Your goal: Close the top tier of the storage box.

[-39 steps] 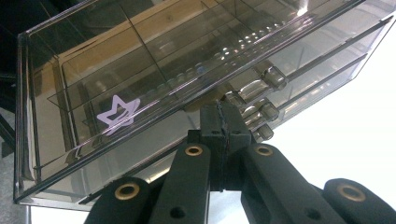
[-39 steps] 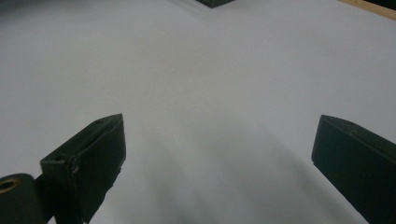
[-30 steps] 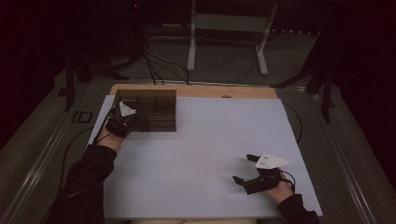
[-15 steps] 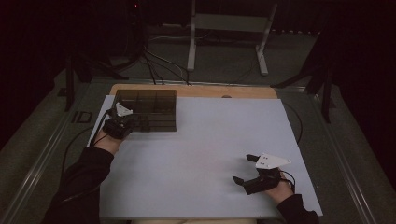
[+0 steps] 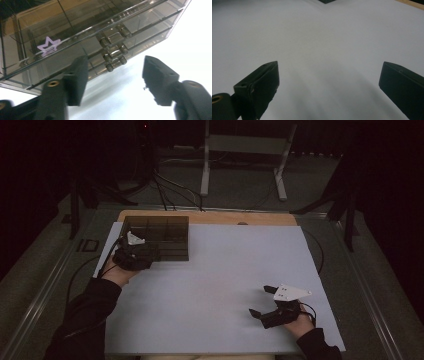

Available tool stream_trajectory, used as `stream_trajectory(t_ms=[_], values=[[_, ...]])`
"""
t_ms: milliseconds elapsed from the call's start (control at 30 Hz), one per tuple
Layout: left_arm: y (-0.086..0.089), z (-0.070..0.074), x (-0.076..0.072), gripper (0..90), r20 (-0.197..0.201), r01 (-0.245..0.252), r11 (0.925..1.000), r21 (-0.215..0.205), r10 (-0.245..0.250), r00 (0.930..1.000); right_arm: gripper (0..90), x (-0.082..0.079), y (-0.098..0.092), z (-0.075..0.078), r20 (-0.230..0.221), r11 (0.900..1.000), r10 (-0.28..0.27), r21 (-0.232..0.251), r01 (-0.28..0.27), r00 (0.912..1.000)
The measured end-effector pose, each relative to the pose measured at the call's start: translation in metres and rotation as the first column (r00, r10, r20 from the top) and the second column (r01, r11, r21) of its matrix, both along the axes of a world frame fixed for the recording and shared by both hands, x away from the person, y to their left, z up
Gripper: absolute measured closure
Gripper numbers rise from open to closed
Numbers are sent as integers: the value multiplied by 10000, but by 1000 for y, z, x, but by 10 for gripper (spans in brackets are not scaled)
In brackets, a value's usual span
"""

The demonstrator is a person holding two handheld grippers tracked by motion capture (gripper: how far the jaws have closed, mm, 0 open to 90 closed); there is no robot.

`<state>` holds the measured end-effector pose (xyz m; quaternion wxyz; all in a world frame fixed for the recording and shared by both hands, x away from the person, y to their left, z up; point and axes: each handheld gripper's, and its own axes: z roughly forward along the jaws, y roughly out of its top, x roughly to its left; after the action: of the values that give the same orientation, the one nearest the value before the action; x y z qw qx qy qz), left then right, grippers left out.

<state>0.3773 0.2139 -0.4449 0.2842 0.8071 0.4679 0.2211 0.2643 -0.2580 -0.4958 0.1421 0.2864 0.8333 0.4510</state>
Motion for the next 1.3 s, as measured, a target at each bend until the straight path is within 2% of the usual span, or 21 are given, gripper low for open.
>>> stream_trajectory(t_ms=[167, 300, 400, 533, 567, 600, 667, 767, 800, 833, 967, 1033, 1133, 1233, 1300], values=[[0, 2, -1, 189, -123, 22, 9999, -144, -23, 9999, 29, 0, 0, 0, -5, 10000, -6, -24, 6, 10000], [0, 5, -1, 68, -275, 398, 9978, -530, -413, 9988, 29, 0, 0, 0, -5, 10000, -18, -18, 18, 10000], [-1, 8, -2, 1, -215, 482, 9971, -588, -495, 9985, 29, 0, 0, 0, 7, 10000, -2, -6, 2, 10000], [-1, 10, -2, 0, -197, 396, 9971, -646, -409, 9990, 29, 0, 0, 0, -4, 10000, -17, 2, 17, 10000], [-3, 10, -2, 0, -284, 608, 9957, -697, -629, 9976, 29, 0, 0, 0, 12, 10000, -9, 6, 9, 10000], [-4, 10, -2, 0, -158, 620, 9968, -505, -628, 9979, 29, 0, 0, 0, 15, 10000, -8, 5, 8, 10000], [-5, 10, -3, 0, -149, 679, 9968, -412, -685, 9975, 29, -1, 0, 0, 6, 10000, -5, 3, 5, 10000], [-8, 10, -2, 0, -470, 902, 9937, -665, -934, 9945, 29, -1, 0, 0, 17, 10000, -7, -5, 7, 10000], [-8, 10, -2, 0, -470, 902, 9937, -665, -934, 9945, 29, -1, 0, 0, 17, 10000, -7, -5, 7, 10000], [-11, 11, -1, 0, -860, 1052, 9903, -910, -1131, 9899, 29, -1, 0, 0, 9, 10000, -5, 5, 5, 10000], [-13, 11, -2, 0, -861, 1174, 9882, -980, -1259, 9883, 29, -1, 0, 0, 0, 10000, 2, 19, -2, 10000], [-15, 13, -2, 0, -760, 1383, 9852, -1013, -1463, 9863, 29, -1, 0, 0, 12, 10000, -7, 15, 7, 10000], [-16, 14, -3, 0, -649, 1452, 9850, -927, -1515, 9863, 29, -1, -1, 0, 6, 10000, -4, 43, 4, 10000], [-17, 16, -6, 0, -480, 1705, 9792, -1101, -1766, 9831, 29, -1, -1, 1, 27, 10000, 5, 40, -5, 10000], [-18, 17, -7, 0, -531, 1886, 9756, -1127, -1954, 9793, 29, -1, -1, 1, 21, 10000, 1, 54, -1, 10000]])
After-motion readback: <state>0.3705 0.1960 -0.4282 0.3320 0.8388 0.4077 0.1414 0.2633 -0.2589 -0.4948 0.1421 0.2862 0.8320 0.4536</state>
